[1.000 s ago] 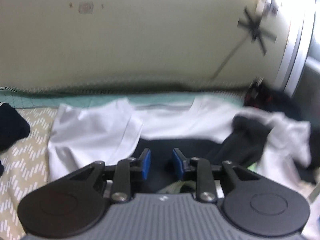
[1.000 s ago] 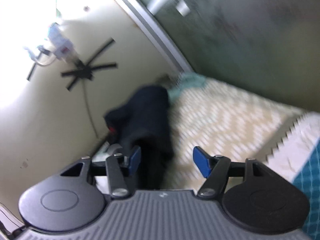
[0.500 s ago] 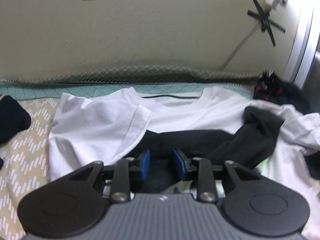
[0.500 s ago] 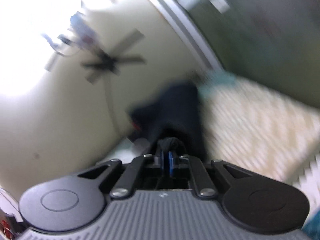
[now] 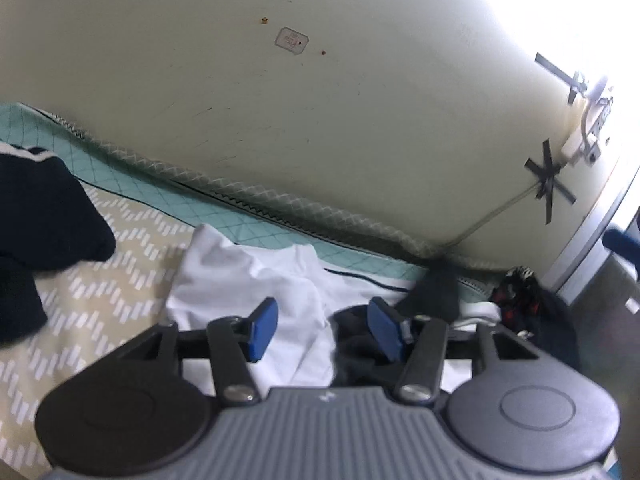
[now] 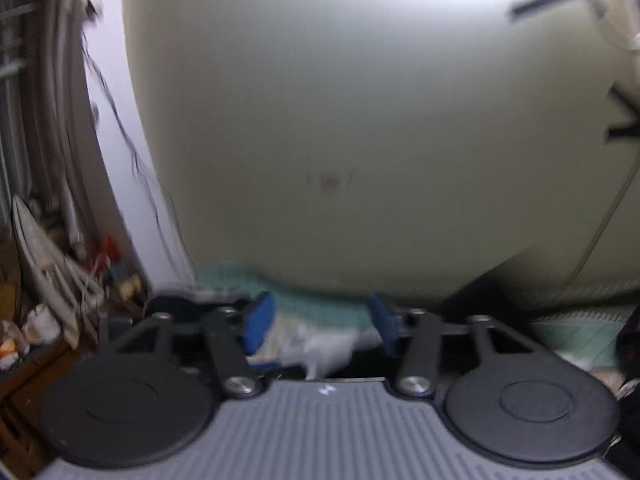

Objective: Fold small clothes

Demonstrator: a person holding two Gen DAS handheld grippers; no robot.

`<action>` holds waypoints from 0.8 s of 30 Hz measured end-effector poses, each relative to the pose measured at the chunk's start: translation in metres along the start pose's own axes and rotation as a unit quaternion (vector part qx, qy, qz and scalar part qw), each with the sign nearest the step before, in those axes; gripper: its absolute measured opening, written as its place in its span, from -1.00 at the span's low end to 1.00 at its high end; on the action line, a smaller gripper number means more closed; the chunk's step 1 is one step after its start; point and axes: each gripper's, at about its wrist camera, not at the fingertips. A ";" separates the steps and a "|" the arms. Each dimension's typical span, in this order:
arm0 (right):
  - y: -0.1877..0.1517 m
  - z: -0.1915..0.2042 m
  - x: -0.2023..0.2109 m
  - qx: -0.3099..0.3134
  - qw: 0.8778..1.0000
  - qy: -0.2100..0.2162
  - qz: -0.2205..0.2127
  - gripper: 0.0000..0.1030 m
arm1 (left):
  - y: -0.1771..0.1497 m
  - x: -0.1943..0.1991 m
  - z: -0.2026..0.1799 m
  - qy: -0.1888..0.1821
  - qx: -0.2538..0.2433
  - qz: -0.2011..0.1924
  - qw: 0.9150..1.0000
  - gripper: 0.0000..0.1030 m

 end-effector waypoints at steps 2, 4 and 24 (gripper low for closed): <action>-0.006 -0.020 0.020 -0.016 0.999 -0.022 -0.030 -0.07 | -0.001 -0.002 -0.002 -0.001 -0.002 0.003 1.000 0.03; -0.022 -0.042 0.028 -0.034 0.996 -0.075 -0.024 -0.05 | -0.004 -0.006 -0.005 0.001 -0.010 0.008 1.000 0.03; -0.096 -0.117 0.041 -0.117 0.960 -0.247 0.061 -0.05 | -0.011 -0.034 0.006 0.070 -0.003 0.047 0.996 0.10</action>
Point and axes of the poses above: each gripper's, at about its wrist camera, not at the fingertips, and x roughly against the way its jaws point, z to its left, y to its top, and after that the axes turned 5 degrees about z, right-handed
